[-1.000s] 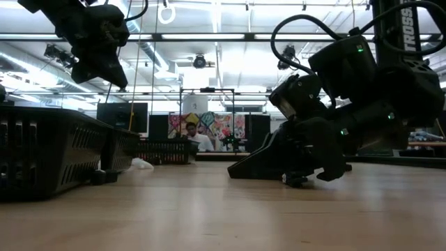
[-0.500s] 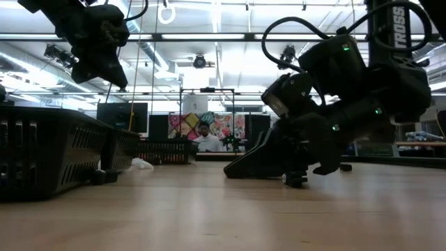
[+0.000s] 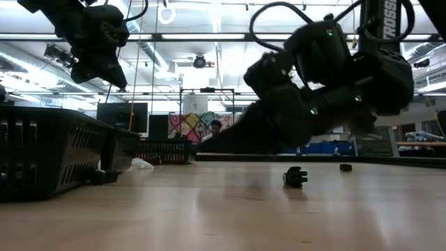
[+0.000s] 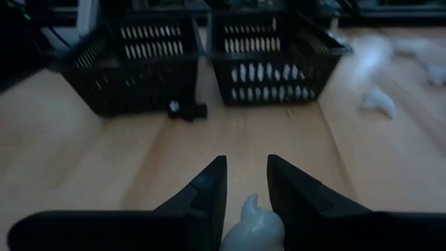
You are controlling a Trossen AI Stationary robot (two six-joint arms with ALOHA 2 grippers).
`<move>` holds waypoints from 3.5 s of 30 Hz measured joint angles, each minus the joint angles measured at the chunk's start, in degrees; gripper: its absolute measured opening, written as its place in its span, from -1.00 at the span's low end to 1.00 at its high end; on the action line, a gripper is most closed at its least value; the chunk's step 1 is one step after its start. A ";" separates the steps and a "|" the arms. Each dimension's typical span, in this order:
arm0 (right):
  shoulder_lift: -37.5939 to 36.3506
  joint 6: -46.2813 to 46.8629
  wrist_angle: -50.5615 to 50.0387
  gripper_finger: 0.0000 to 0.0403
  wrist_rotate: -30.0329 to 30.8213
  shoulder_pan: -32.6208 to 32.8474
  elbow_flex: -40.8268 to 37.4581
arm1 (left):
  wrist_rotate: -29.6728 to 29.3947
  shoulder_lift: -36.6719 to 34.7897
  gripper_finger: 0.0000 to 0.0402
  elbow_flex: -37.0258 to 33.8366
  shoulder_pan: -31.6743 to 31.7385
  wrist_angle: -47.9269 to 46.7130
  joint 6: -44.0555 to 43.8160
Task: Sort Halloween decoration
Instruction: Put the white toy into the middle black bin
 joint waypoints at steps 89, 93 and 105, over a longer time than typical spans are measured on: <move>-34.38 7.14 -73.12 -0.42 -11.34 -18.06 19.93 | -2.11 27.29 -0.23 0.02 19.53 -8.78 -3.24; -34.38 6.35 -71.88 -0.42 -11.31 -18.04 19.94 | -1.31 28.79 -0.23 0.00 21.62 -8.55 0.35; -34.38 7.18 -70.27 -0.42 -10.40 -18.52 19.94 | 0.73 37.26 -0.23 0.22 21.48 -4.67 6.21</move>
